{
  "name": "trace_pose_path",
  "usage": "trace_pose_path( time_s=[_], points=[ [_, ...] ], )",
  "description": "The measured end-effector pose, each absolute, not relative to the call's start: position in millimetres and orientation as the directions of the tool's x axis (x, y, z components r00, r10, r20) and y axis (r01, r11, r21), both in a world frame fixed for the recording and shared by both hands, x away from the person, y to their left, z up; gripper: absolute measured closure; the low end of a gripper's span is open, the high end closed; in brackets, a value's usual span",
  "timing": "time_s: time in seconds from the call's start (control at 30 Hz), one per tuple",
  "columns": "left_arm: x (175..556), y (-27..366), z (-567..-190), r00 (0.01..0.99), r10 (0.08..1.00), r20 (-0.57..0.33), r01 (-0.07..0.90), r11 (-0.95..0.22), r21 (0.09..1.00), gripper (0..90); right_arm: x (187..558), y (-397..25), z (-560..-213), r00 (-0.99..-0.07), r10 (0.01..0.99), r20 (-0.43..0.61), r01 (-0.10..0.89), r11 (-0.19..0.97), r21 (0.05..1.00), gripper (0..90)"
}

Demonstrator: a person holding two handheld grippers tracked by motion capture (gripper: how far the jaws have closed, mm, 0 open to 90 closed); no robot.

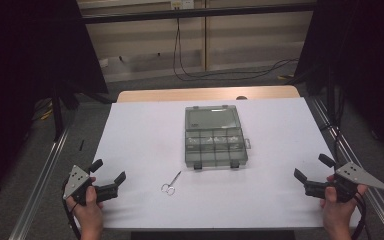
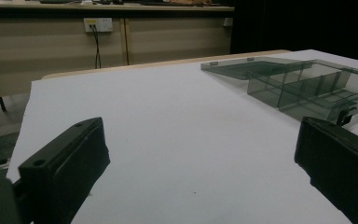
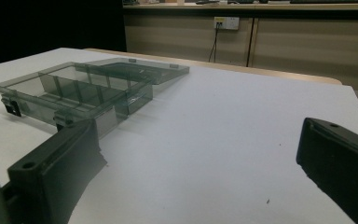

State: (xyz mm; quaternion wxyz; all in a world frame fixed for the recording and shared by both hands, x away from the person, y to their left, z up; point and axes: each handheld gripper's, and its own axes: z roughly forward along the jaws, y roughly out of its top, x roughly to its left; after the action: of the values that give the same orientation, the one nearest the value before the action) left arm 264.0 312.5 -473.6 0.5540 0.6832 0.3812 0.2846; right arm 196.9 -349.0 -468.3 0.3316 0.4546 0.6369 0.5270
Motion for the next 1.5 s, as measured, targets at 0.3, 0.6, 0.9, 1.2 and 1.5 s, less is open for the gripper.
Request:
trace_pose_path(
  time_s=[0.3, 0.6, 0.9, 1.2, 1.5],
  points=[
    [266.6, 301.9, -468.7, 0.541, 0.841, 0.006, 0.215, -0.145, 0.966, 2.3, 198.4, -348.0, -469.0, -0.375, 0.925, 0.056, 0.235, 0.036, 0.971, 0.0],
    [269.5, 279.7, -457.4, 0.608, 0.794, 0.002, 0.224, -0.174, 0.959, 2.2, 198.1, -347.7, -469.2, -0.381, 0.923, 0.055, 0.234, 0.038, 0.972, 0.0],
    [271.8, 253.7, -445.4, 0.645, 0.764, -0.023, 0.272, -0.202, 0.941, 2.2, 198.0, -347.2, -469.3, -0.383, 0.922, 0.055, 0.232, 0.039, 0.972, 0.0],
    [279.1, 230.2, -439.3, 0.703, 0.711, -0.027, 0.322, -0.284, 0.903, 3.1, 198.1, -347.9, -469.5, -0.385, 0.921, 0.056, 0.232, 0.038, 0.972, 0.0],
    [283.1, 200.9, -433.2, 0.745, 0.666, -0.029, 0.351, -0.356, 0.866, 8.1, 198.2, -348.1, -469.6, -0.382, 0.922, 0.063, 0.233, 0.03, 0.972, 0.0]
  ],
)
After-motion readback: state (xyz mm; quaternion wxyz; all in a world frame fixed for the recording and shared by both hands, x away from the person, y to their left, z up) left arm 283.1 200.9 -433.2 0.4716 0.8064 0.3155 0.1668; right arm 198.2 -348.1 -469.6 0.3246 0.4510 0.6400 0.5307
